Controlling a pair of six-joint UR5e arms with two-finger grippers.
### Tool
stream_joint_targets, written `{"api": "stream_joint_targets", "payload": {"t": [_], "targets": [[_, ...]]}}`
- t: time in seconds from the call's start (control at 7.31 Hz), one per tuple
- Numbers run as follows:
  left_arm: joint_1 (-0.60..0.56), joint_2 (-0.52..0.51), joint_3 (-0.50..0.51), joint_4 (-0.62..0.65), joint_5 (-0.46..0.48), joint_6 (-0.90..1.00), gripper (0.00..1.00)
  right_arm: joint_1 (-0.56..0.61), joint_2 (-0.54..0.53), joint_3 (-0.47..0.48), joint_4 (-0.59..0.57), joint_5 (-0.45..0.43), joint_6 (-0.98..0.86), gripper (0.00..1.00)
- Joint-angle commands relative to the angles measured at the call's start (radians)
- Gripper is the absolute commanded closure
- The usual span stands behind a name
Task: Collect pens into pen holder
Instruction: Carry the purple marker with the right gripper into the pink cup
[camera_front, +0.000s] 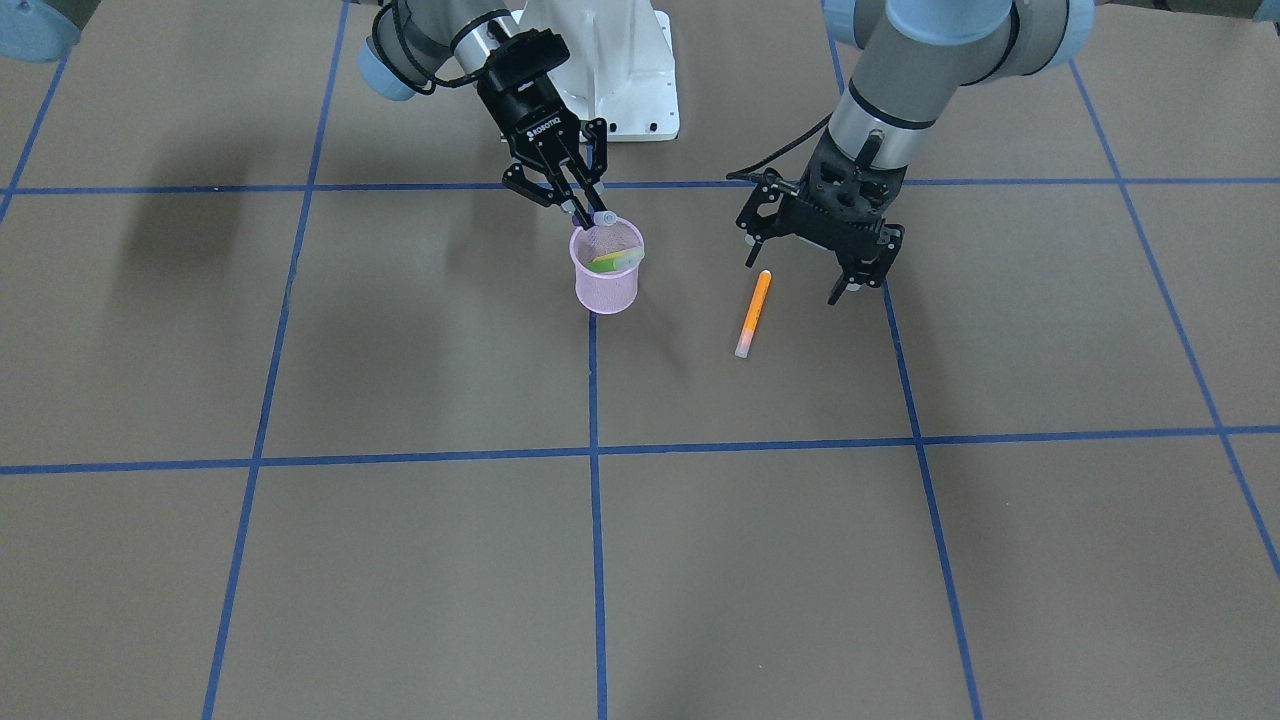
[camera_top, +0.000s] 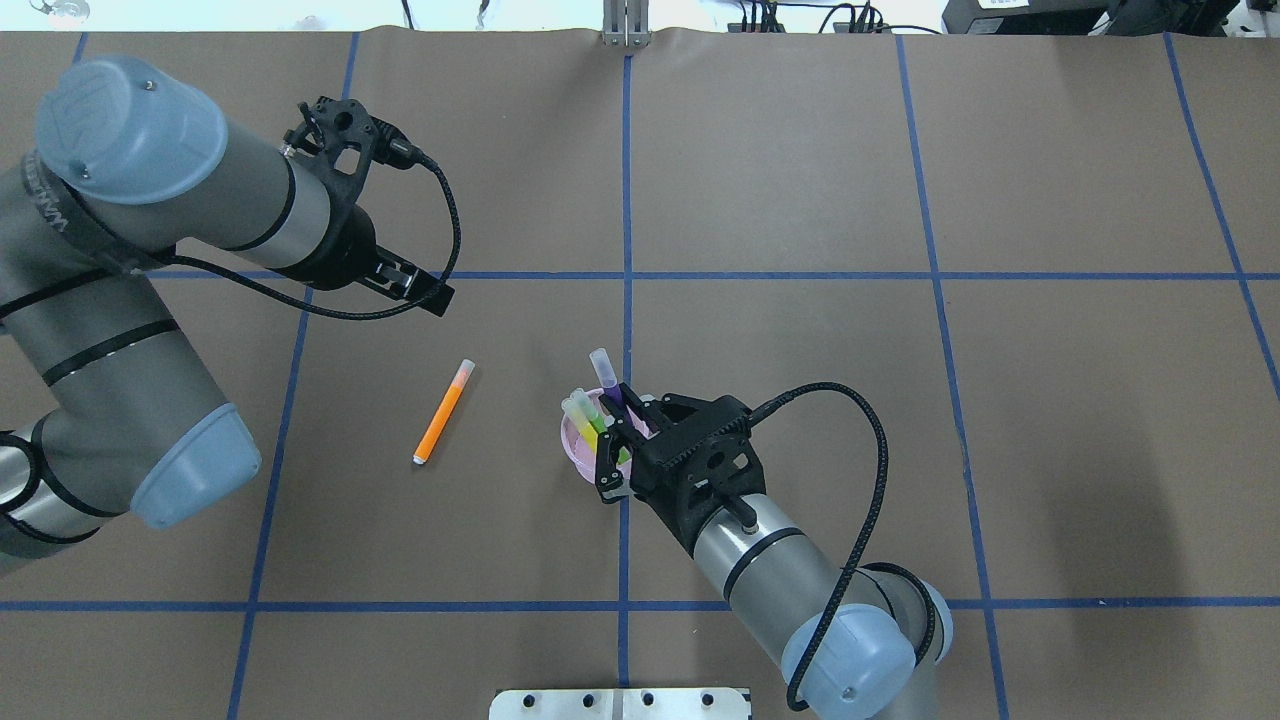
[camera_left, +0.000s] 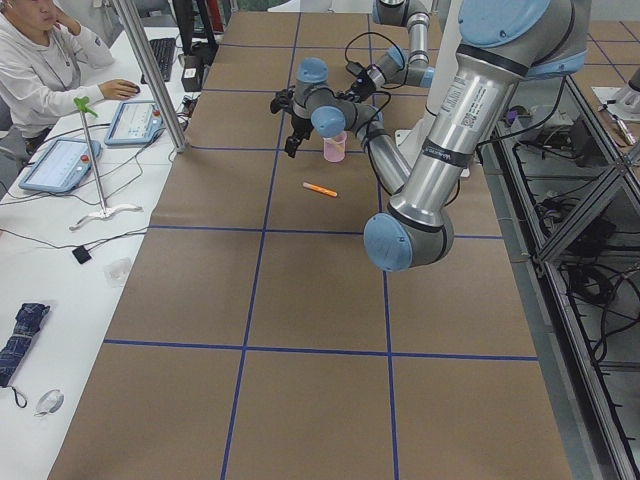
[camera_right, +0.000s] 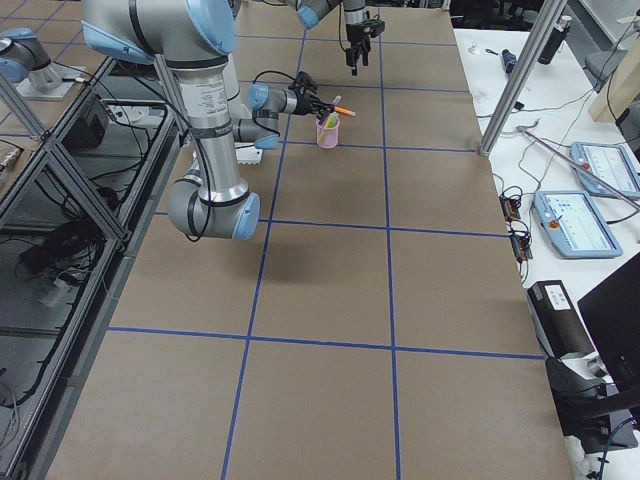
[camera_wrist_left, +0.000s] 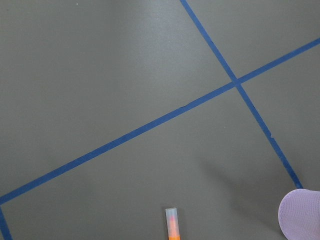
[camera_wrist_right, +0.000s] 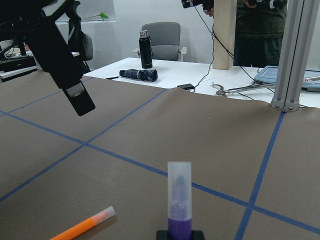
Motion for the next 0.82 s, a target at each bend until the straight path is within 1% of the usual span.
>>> {"api": "stream_joint_targets", "payload": {"t": [0.0, 0.27, 0.41, 0.55, 0.68], "targets": [[0.0, 0.001, -0.001, 0.0, 0.0, 0.0, 0.0, -0.005, 0.017, -0.014, 0.002, 0.002, 0.0, 0.93], [0.0, 0.001, 0.001, 0.0, 0.0, 0.0, 0.0, -0.005, 0.03, -0.031, 0.002, 0.002, -0.001, 0.93], [0.0, 0.001, 0.001, 0.0, 0.0, 0.0, 0.0, -0.005, 0.03, -0.034, 0.002, 0.002, 0.0, 0.74], [0.0, 0.001, 0.001, 0.0, 0.0, 0.0, 0.0, -0.005, 0.034, -0.038, 0.0, -0.004, 0.006, 0.17], [0.002, 0.001, 0.001, 0.0, 0.0, 0.0, 0.0, -0.003, 0.043, -0.035, 0.002, -0.004, 0.01, 0.01]]}}
